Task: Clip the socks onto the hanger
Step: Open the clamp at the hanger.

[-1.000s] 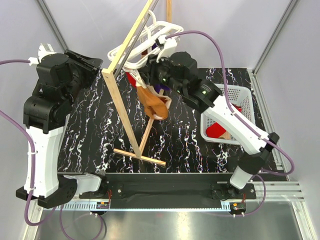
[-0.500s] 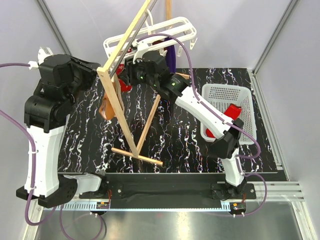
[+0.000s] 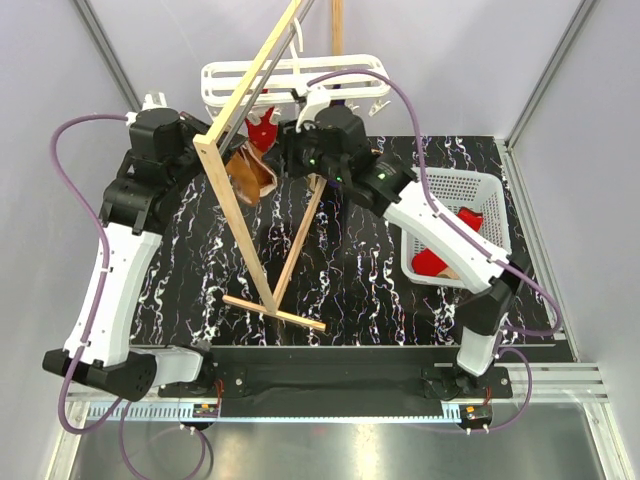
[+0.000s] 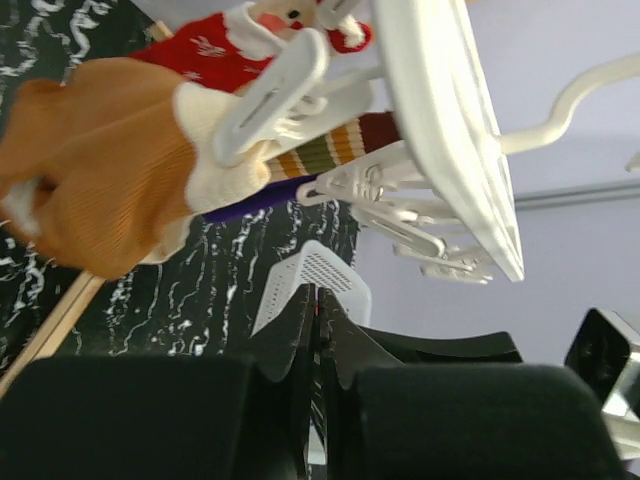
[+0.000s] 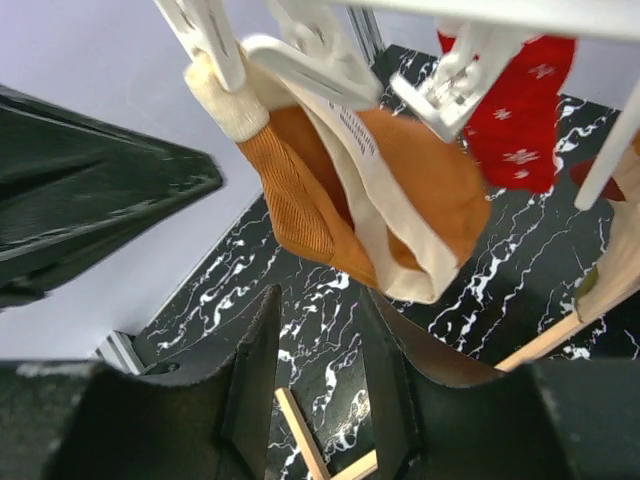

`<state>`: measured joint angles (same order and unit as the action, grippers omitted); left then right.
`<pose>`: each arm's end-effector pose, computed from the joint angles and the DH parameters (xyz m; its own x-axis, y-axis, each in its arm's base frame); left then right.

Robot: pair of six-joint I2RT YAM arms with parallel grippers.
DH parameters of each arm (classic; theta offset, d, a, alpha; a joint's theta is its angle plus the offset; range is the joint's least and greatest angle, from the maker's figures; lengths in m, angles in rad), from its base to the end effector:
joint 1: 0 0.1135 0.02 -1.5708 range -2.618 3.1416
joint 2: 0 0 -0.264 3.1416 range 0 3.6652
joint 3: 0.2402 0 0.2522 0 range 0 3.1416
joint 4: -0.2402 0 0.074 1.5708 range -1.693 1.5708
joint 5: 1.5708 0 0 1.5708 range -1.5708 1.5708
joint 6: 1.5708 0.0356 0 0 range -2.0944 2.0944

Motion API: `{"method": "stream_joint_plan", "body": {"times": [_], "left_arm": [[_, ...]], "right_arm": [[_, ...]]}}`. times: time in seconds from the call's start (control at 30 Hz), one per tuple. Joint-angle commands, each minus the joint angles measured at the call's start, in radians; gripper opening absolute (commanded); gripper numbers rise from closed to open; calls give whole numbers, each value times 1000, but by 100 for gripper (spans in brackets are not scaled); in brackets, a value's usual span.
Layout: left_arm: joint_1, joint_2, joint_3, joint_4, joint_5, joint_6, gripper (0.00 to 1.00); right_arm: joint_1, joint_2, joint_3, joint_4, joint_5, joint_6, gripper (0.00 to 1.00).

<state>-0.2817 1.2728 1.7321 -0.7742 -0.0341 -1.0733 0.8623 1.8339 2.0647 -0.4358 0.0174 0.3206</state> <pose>0.2305 -0.0655 0.4943 -0.3588 -0.8105 -0.4630 -0.1437 0.5381 -0.8305 0.2742 0.3191 0.4605 -0.3615 0.0624 -0.9303 -0.6683 0.6784 0.3052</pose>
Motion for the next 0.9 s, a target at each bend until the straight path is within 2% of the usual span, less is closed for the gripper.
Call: {"method": "stream_joint_plan", "body": {"times": [0.0,0.13,0.17,0.23,0.33,0.37,0.43,0.5,0.57,0.63,0.73,0.87], "left_arm": [[6,-16,-28,185,114,22,7],[6,-16,-52,222,100,41,8],[6,-16,-65,243,106,47,8],[6,-15,-84,280,132,70,9],[9,-16,-141,399,245,75,11],[9,-15,-176,483,322,75,13],[13,-13,-207,551,373,58,17],[18,-12,-241,627,427,52,20],[19,-13,-253,654,438,52,22],[22,-16,-255,655,433,61,23],[24,-18,-256,656,428,70,24],[26,-20,-258,658,428,72,26]], "right_arm": [[-11,-84,0,-9,24,17,44],[-12,-157,-47,-86,100,-12,46],[-11,-177,-66,-110,158,-20,47],[-26,-249,-159,-115,208,-49,48],[-90,-374,-357,-40,173,-78,50],[-110,-409,-417,41,133,-86,51],[-147,-514,-593,141,78,-101,54],[-198,-597,-749,322,-17,-110,56],[-223,-622,-811,478,-124,-98,59],[-244,-605,-819,526,-172,-87,61],[-246,-532,-738,542,-261,-103,67],[-246,-463,-677,586,-248,-120,73]]}}
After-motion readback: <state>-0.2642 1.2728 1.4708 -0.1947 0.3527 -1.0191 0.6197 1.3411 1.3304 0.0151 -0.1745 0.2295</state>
